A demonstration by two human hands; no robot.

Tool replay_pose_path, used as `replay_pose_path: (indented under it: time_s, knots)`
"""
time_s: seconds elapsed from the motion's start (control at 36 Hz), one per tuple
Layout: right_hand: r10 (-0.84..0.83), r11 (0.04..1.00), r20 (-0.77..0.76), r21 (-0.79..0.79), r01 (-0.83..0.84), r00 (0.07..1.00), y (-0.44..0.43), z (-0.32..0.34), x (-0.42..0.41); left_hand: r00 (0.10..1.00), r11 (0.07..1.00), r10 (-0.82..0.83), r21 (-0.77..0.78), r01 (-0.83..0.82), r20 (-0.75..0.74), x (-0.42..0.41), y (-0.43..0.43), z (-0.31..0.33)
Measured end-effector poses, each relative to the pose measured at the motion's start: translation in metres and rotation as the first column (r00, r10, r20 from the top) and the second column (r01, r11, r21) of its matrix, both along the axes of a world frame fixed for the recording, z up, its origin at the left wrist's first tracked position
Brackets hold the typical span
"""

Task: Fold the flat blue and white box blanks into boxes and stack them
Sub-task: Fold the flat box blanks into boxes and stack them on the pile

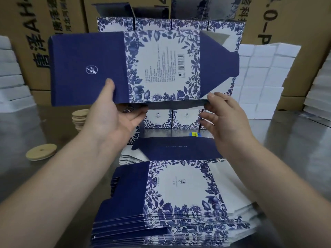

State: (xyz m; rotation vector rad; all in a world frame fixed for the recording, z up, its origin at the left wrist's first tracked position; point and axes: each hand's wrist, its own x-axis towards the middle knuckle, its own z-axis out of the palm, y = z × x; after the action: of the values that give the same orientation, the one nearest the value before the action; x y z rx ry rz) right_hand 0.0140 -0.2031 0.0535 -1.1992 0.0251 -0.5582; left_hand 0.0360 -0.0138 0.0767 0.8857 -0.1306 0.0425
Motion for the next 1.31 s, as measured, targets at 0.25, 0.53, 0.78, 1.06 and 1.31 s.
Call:
replay_pose_path:
  time_s: [0.25,0.53,0.78,1.06,1.31]
  knots:
    - [0.030,0.982,-0.042,-0.187,-0.038,0.999,-0.017,0.015,-0.006,1.000,1.000,-0.008,-0.013,0.008,0.009,-0.002,0.005,0.003]
    - [0.029,0.934,-0.129,-0.349,-0.073,0.991,-0.025,0.026,-0.013,1.000,1.000,-0.008,0.001,0.008,-0.004,-0.002,0.005,0.002]
    - [-0.039,0.923,0.038,-0.381,0.051,0.999,-0.013,0.028,-0.020,0.996,1.000,-0.009,0.026,0.011,-0.090,0.003,0.003,-0.003]
    - [-0.214,0.971,0.116,-0.088,0.225,0.970,-0.026,0.032,-0.022,0.974,0.920,-0.117,0.349,0.179,-0.194,0.005,-0.002,-0.009]
    - [-0.287,0.957,0.233,0.112,0.268,0.929,-0.020,0.037,-0.033,0.976,0.972,-0.006,0.228,0.056,-0.217,0.003,0.000,-0.010]
